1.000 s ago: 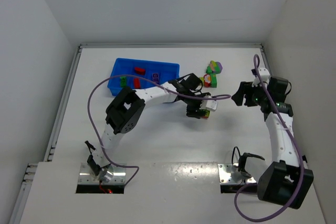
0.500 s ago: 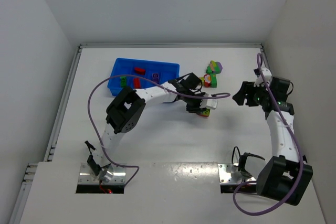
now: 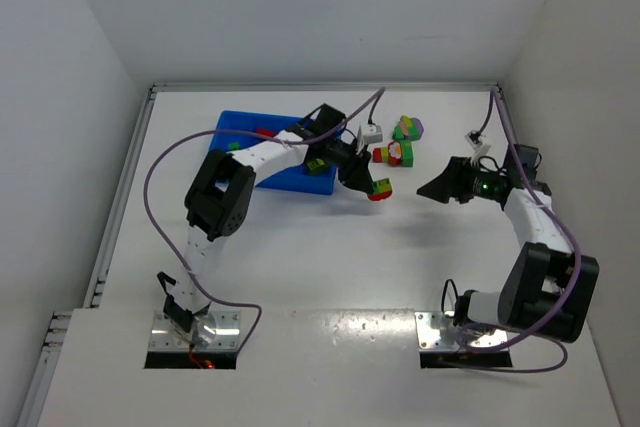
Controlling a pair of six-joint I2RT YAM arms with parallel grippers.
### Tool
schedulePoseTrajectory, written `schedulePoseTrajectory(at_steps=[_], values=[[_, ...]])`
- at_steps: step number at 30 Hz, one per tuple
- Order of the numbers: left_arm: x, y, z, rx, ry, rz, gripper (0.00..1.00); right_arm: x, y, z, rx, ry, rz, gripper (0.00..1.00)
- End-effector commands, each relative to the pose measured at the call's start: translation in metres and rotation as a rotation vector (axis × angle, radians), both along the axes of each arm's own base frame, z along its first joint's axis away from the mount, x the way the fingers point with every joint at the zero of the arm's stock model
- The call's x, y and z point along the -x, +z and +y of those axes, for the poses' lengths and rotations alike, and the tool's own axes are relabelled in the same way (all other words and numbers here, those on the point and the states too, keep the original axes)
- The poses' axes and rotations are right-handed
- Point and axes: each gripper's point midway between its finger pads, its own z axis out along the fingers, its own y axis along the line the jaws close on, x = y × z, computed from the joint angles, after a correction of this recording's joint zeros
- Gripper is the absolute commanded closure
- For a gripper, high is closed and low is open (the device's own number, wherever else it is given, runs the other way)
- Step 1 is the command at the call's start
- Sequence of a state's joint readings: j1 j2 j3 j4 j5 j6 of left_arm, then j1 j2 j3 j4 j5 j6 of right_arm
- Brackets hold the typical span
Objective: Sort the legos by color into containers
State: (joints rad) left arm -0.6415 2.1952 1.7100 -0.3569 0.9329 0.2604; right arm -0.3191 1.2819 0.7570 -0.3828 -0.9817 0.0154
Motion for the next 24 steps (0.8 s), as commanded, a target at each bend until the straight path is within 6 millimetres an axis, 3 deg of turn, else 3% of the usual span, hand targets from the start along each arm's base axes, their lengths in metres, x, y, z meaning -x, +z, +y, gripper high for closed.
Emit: schedulePoseTrajectory(at_steps=[1,8,12,24], values=[[0.025,0.061,-0.008,0.134,-0.054,0.139,0.87,-0.002,0.034,0.020,-0.103,0.174,-0.157,0.19],[0.033,0.065,-0.007,0.142,-0.072,0.106,0.87,-0.016,0.043,0.031,-0.118,0.272,-0.179,0.22],[0.036,0.078,-0.013,0.170,-0.101,0.090,0.87,-0.017,0.045,0.045,-0.089,0.344,-0.210,0.25],[0.035,0.104,-0.016,0.215,-0.123,0.049,0.87,0.004,0.011,0.052,-0.061,0.409,-0.109,0.31]])
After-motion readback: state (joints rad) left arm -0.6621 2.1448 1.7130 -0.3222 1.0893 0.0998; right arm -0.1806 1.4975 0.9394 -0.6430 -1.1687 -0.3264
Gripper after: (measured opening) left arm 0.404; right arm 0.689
